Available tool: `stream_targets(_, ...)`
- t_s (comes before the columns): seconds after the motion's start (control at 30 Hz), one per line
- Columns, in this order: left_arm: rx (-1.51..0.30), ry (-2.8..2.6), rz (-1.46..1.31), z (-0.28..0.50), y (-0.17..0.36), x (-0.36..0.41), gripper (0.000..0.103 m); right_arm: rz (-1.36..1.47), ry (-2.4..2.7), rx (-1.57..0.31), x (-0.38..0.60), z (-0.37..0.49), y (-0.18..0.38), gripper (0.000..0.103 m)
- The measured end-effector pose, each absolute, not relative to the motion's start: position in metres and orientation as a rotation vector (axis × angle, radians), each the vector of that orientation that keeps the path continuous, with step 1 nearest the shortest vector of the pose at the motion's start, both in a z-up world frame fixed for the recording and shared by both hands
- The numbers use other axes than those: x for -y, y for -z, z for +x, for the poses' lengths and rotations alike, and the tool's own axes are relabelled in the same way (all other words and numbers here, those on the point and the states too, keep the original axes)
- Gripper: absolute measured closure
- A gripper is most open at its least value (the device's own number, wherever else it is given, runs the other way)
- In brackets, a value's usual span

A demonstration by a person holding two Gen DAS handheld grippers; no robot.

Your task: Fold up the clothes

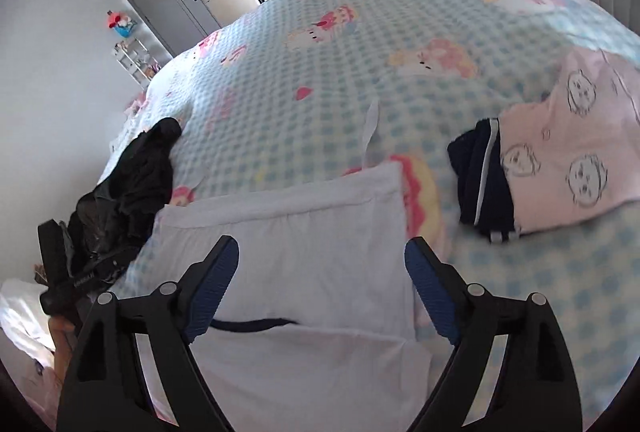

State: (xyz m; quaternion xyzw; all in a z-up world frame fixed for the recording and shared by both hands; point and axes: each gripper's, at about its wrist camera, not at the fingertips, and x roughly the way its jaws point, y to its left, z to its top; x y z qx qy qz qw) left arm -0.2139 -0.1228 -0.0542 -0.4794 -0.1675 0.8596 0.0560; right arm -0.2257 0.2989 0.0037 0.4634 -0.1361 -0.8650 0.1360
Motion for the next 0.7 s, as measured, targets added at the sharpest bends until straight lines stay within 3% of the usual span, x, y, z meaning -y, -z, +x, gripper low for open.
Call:
stream_targets(0.17, 0.500, -2.584, -1.513, -0.260, 0.080, 0.125, 0.043, 1.551, 2.445, 0.305, -0.295, -0.276, 0.046, 0.023)
stream_targets(0.43, 0.479, -2.521, -1.560, -0.295, 0.107, 0.118, 0.044, 1.687, 2.363, 0.349, -0.299, -0.333, 0.100, 0.024)
stream_targets(0.47, 0.461, -2.517, -1.549, -0.297, 0.107, 0.115, 0.046, 1.689, 2.363, 0.335, -0.296, -0.339, 0.102, 0.028)
stream_targets(0.5, 0.433, -2.512, -1.528, -0.297, 0.103, 0.110, 0.062, 1.681, 2.367, 0.315, -0.292, -0.343, 0.103, 0.035)
stream_targets(0.53, 0.406, -2.506, -1.506, -0.298, 0.100, 0.106, 0.086, 1.674, 2.371, 0.294, -0.289, -0.347, 0.103, 0.062)
stream_targets(0.57, 0.379, -2.500, -1.484, -0.299, 0.096, 0.102, 0.092, 1.663, 2.374, 0.278, -0.285, -0.349, 0.101, 0.080)
stream_targets(0.63, 0.315, -2.501, -1.426, -0.297, 0.084, 0.093, 0.094, 1.612, 2.369, 0.273, -0.278, -0.347, 0.087, 0.093)
stream_targets(0.7, 0.228, -2.537, -1.319, -0.284, 0.055, 0.086, 0.094, 1.486, 2.376, 0.254, -0.271, -0.329, 0.056, 0.095)
